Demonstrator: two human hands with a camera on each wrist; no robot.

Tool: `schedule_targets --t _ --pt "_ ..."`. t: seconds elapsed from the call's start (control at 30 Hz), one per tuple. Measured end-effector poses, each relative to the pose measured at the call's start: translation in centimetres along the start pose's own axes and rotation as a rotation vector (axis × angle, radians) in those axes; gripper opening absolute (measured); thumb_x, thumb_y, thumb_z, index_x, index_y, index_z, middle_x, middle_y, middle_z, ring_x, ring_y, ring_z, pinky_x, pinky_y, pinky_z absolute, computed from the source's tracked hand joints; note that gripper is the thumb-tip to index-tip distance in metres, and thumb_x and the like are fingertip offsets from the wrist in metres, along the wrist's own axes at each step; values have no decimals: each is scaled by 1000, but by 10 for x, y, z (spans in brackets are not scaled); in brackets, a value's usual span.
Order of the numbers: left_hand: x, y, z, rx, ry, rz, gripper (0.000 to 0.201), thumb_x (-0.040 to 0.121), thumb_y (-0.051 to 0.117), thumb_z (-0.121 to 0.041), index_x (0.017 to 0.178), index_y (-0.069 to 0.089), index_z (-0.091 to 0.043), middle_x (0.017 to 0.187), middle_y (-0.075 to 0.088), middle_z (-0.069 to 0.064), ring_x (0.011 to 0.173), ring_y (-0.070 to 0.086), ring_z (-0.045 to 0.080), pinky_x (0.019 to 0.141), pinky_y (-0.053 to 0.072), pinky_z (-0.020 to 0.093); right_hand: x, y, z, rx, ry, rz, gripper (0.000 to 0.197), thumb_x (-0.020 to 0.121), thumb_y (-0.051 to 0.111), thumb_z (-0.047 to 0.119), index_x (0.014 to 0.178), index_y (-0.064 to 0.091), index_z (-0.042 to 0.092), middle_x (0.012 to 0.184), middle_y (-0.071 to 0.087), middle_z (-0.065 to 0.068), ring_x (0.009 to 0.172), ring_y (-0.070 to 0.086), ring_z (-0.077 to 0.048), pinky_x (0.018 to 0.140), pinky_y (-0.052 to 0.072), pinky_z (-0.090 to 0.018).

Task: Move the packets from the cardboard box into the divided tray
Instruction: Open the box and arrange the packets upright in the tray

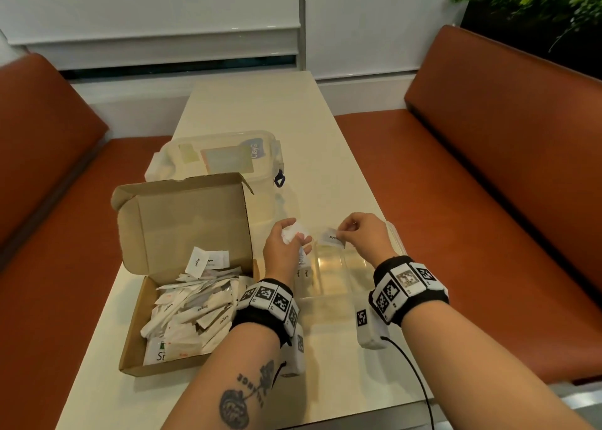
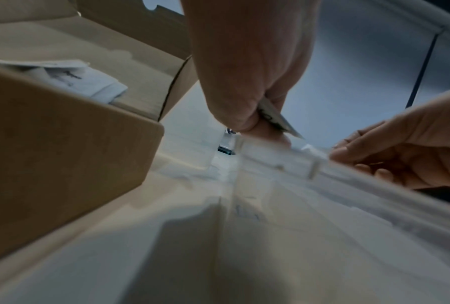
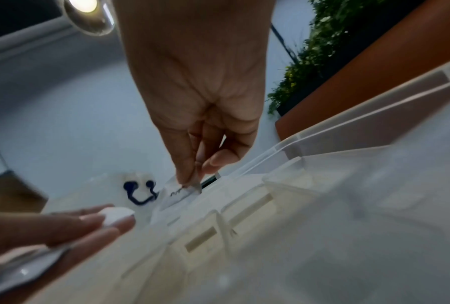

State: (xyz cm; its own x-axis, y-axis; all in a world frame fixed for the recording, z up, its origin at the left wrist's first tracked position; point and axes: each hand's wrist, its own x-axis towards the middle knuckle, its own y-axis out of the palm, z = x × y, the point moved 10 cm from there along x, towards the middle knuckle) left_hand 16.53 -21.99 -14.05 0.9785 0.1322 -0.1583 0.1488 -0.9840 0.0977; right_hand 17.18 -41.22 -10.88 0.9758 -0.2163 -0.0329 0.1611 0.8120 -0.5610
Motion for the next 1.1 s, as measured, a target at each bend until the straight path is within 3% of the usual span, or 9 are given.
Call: schedule_targets --t 0.1,0.17,0.3,0.47,0.67,0.77,0.93,1.03,1.1 --pt "-1 -3 1 -8 4 -12 27 94 50 1 116 54 -15 109 58 11 86 68 18 59 55 16 3 14 4 -136 -38 65 8 78 68 2 75 66 9 63 58 5 61 51 -6 53 35 -10" --pt "-2 -6 3 -15 -2 -16 27 95 50 2 116 54 -14 112 57 12 84 68 16 60 55 16 4 27 7 -232 -64 118 7 78 65 0 77 67 7 73 64 -2 68 54 -12 61 40 -15" --pt "-2 -10 8 28 -23 -14 27 95 50 -1 117 54 -16 118 59 15 89 69 20 72 58 25 3 45 5 -436 -104 164 17 81 53 -3 82 67 5 86 69 -11 80 60 -25 72 47 -30" --pt "0 -8 8 70 -28 10 29 95 49 2 117 55 -15 117 60 16 95 69 22 84 57 34 2 53 2 -565 -200 157 21 86 48 -1 87 67 6 89 67 -12 89 57 -27 68 38 -27" --pt "1 -7 9 81 -22 32 29 93 50 3 115 55 -16 118 58 16 92 69 20 75 58 24 -2 61 -5 -587 -213 134 13 91 49 4 94 62 4 102 52 -11 86 55 -27 71 40 -28" --pt "1 -8 9 86 -18 28 29 93 50 3 114 55 -16 117 59 16 92 69 20 76 57 24 -3 58 -4 -539 -219 109 10 90 51 6 92 60 4 100 53 -11 86 55 -26 73 42 -29" --pt "1 -9 9 120 -13 29 29 94 49 2 113 55 -18 110 60 12 90 70 20 77 57 26 -3 55 -1 -537 -260 89 6 89 54 8 90 59 6 95 55 -9 83 53 -23 65 34 -25" --pt "2 0 7 294 -5 97 37 93 42 6 112 59 -21 98 61 11 76 67 16 65 56 19 -1 56 -2 -547 -254 88 5 89 55 10 90 58 6 95 55 -9 84 54 -24 65 35 -26" --pt "2 18 6 630 37 238 49 86 40 14 113 64 -19 99 56 11 80 64 23 68 56 25 -1 56 -5 -538 -241 87 5 89 55 11 91 58 6 95 54 -8 84 54 -24 66 37 -26"
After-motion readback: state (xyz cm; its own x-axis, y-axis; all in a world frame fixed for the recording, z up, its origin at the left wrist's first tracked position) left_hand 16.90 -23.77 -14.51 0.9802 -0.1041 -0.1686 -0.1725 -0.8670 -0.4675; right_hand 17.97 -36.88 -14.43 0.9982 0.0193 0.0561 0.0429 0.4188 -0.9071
